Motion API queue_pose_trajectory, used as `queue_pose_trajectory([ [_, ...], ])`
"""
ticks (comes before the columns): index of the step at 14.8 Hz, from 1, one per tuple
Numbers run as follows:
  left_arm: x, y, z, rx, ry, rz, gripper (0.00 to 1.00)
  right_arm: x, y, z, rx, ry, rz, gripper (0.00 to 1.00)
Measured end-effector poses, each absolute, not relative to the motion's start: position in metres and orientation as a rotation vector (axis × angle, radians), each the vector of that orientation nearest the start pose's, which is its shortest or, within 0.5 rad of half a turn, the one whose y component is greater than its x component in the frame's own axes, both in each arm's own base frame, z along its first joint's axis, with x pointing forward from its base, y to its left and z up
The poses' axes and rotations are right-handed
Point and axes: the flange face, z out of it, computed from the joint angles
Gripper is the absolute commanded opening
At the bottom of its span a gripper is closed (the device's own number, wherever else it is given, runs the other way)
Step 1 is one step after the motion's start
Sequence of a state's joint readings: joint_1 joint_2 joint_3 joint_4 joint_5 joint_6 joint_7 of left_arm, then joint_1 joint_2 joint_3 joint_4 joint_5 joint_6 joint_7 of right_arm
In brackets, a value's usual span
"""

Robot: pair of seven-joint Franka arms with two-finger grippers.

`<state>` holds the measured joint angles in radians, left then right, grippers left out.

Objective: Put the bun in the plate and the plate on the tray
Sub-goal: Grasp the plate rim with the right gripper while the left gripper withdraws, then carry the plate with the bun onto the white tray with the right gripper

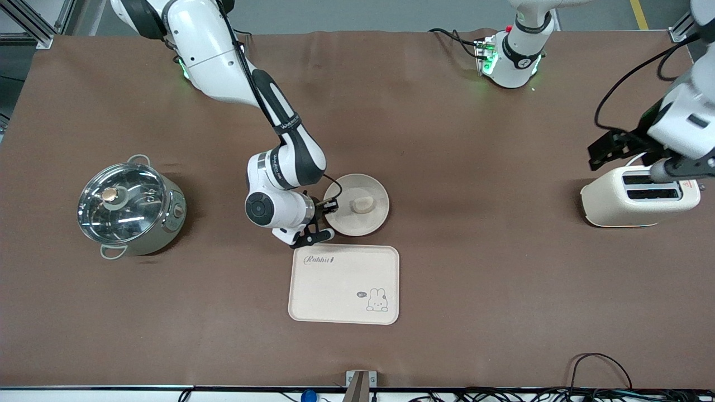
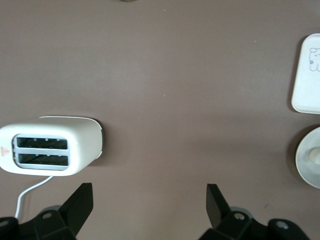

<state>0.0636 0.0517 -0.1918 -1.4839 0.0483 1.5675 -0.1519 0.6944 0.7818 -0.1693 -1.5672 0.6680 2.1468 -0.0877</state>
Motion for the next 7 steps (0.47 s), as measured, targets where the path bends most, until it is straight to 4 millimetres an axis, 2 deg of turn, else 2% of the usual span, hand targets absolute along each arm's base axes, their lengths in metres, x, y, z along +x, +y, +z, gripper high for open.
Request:
queue_pose_trajectory([
  [1,0.561,-0.058,0.644,-3.120,-0.015,-0.073,1.00,0.571,0.377,0.174,-2.750,-0.317,0.357,0.12],
  [3,0.550,-0.047,0.650,-3.131,0.035,-0.088,1.00,0.571,0.377,0.173,-2.748,-0.329,0.356,0.05],
  [7,0.547,-0.055,0.647,-3.136,0.081,-0.142,1.00,0.573,0.378,0.178,-2.741,-0.347,0.351,0.01],
])
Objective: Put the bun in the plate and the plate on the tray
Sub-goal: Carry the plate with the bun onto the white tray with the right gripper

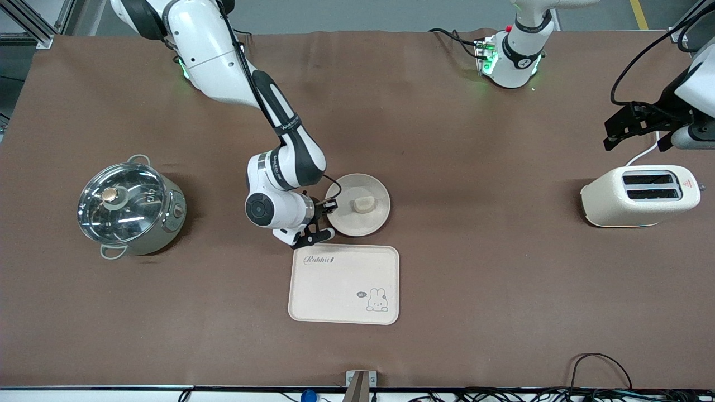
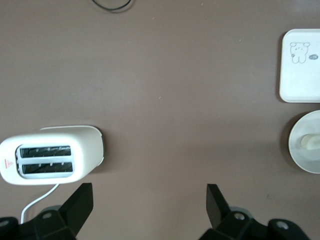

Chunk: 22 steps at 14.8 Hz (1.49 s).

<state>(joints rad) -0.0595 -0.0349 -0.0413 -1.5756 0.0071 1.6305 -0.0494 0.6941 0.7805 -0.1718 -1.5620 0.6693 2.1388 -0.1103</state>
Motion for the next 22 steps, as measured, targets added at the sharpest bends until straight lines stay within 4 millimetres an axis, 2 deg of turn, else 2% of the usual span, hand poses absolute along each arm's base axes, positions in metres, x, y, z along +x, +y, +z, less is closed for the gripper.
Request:
queue_pose_trajectory([
  [5,0.552,-0.056,0.644,-3.136,0.083,-0.146,1.00,0.580,0.378,0.187,-2.697,-0.277,0.326,0.00],
  [9,0.550,-0.059,0.653,-3.187,0.085,-0.144,1.00,0.600,0.381,0.215,-2.612,-0.172,0.253,0.01],
  [11,0.550,-0.055,0.656,-3.195,0.074,-0.150,1.00,0.617,0.372,0.230,-2.585,-0.110,0.215,0.01],
  [15,0.551,-0.051,0.656,-3.195,0.062,-0.147,1.00,0.653,0.338,0.251,-2.561,0.011,0.145,0.01],
  [18,0.554,-0.050,0.651,-3.195,0.060,-0.134,1.00,0.677,0.322,0.250,-2.556,0.057,0.095,0.01],
  [22,0.556,-0.048,0.648,-3.176,0.057,-0.127,1.00,0.710,0.313,0.232,-2.551,0.110,0.044,0.00],
])
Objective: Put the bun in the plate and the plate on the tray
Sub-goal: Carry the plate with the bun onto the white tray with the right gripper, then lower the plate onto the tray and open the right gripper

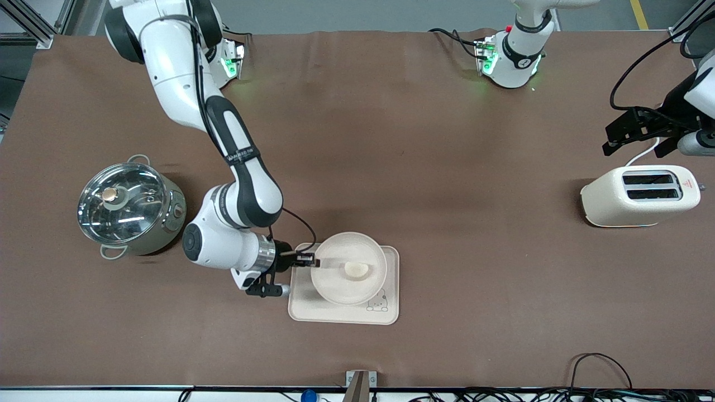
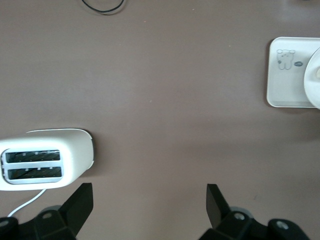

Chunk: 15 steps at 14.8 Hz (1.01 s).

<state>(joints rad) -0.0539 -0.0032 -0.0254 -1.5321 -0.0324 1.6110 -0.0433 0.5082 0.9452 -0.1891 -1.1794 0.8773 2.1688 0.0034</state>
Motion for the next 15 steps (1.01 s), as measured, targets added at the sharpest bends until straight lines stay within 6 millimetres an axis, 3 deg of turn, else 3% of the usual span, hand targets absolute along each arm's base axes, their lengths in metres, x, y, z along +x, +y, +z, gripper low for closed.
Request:
queue_pose_trajectory([
  [3,0.556,-0.045,0.648,-3.165,0.054,-0.127,1.00,0.722,0.314,0.208,-2.562,0.152,-0.023,0.00],
  [8,0.557,-0.045,0.648,-3.165,0.058,-0.123,1.00,0.723,0.308,0.175,-2.583,0.187,-0.026,0.06],
  [9,0.557,-0.045,0.648,-3.165,0.058,-0.123,1.00,0.723,0.308,0.174,-2.583,0.189,-0.024,0.26],
  [10,0.557,-0.045,0.648,-3.165,0.058,-0.123,1.00,0.723,0.309,0.174,-2.582,0.187,-0.023,0.53],
  [13,0.557,-0.045,0.648,-3.165,0.058,-0.122,1.00,0.723,0.312,0.179,-2.580,0.175,-0.024,1.00],
  [15,0.557,-0.045,0.648,-3.165,0.058,-0.122,1.00,0.723,0.312,0.185,-2.613,0.122,-0.004,1.00],
])
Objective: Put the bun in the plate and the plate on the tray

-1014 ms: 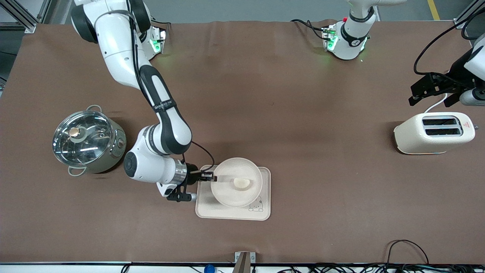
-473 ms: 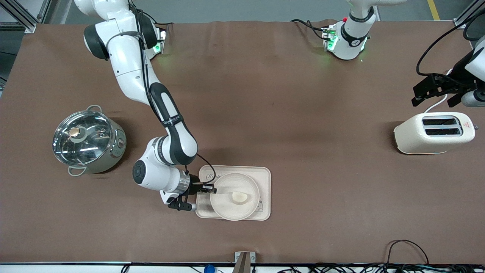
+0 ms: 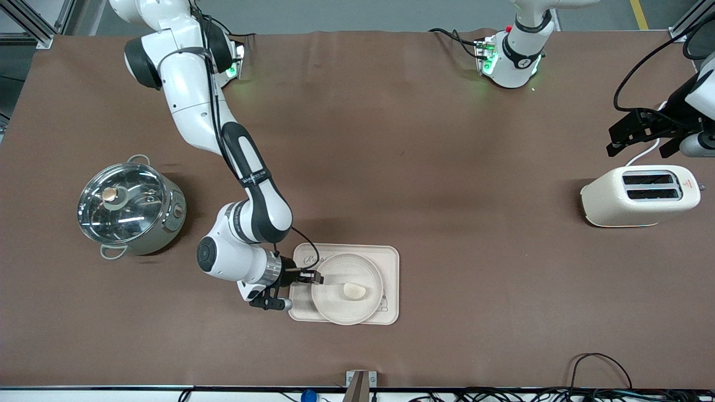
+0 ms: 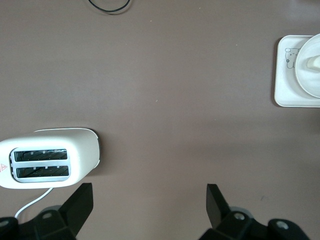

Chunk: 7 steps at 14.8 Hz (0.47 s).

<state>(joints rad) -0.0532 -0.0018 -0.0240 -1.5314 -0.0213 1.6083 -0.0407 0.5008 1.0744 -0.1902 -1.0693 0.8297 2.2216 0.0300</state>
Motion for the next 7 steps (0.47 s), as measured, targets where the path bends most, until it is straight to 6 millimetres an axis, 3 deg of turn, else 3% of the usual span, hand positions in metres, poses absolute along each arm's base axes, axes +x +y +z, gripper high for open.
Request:
queue_pose_trajectory([
  [3,0.557,-0.045,0.648,-3.165,0.058,-0.123,1.00,0.725,0.308,0.217,-2.693,0.006,0.005,1.00],
  [7,0.557,-0.045,0.648,-3.165,0.058,-0.123,1.00,0.734,0.267,0.304,-2.833,-0.102,0.008,1.00],
])
